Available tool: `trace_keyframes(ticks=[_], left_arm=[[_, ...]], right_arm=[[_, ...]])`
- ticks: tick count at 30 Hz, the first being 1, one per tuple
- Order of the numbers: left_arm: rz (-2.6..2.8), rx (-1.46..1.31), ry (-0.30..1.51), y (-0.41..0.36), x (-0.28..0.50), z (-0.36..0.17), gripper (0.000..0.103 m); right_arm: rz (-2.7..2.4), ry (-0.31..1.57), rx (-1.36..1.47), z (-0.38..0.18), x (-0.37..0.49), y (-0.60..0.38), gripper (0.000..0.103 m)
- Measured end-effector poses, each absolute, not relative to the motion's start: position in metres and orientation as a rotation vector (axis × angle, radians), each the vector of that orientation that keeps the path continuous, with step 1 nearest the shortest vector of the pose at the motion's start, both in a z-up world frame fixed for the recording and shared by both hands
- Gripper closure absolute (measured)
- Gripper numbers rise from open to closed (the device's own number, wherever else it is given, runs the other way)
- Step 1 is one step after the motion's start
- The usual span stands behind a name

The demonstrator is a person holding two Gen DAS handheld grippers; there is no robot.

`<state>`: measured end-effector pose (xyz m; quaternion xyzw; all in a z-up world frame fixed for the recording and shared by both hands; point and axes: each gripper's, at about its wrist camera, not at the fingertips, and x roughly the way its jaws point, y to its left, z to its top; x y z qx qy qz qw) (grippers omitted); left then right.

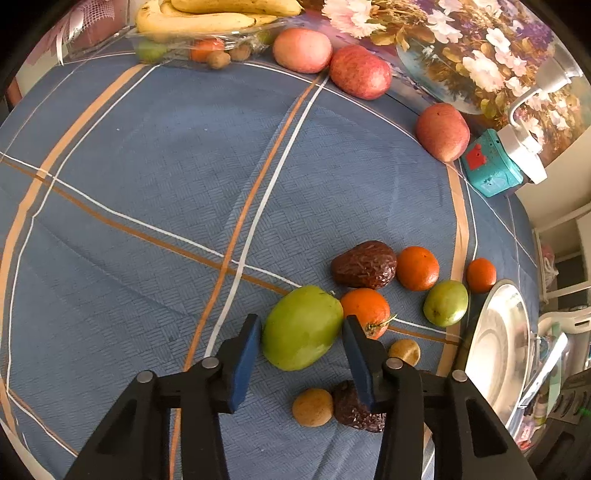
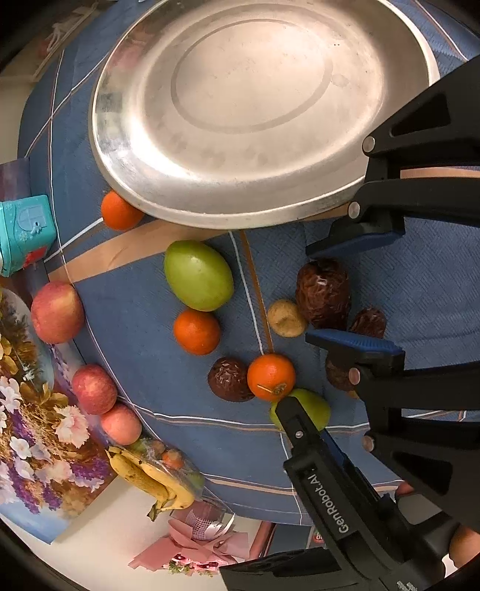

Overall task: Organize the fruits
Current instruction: 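Grasp a dark wrinkled date with the right tool while the left tool grasps a green mango, then carry the date and mango over the steel plate and open both tools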

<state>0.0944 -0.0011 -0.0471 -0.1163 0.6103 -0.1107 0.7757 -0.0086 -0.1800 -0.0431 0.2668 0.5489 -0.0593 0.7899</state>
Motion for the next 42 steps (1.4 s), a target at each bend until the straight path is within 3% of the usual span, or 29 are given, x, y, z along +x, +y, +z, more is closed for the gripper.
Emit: trace_keyframes(ticks=[20, 34, 42], left_arm=[[-0.12, -0.333, 1.18, 0.05, 0.086, -0.015, 0.055], [-0.219, -0.242, 1.139, -0.005, 0.074, 0.012, 0.055], [-0.498, -0.108, 1.146, -0.094, 0.033, 0.016, 0.055]], right_arm=[[-0.166, 1.063, 0.552, -0.006, -0.022, -0.195, 0.064], [-0.397, 0.946, 0.655, 0.017, -0.058, -0.277, 0.064], [-0.569, 0.892, 0.737, 0.019, -0.093, -0.338, 0.064]])
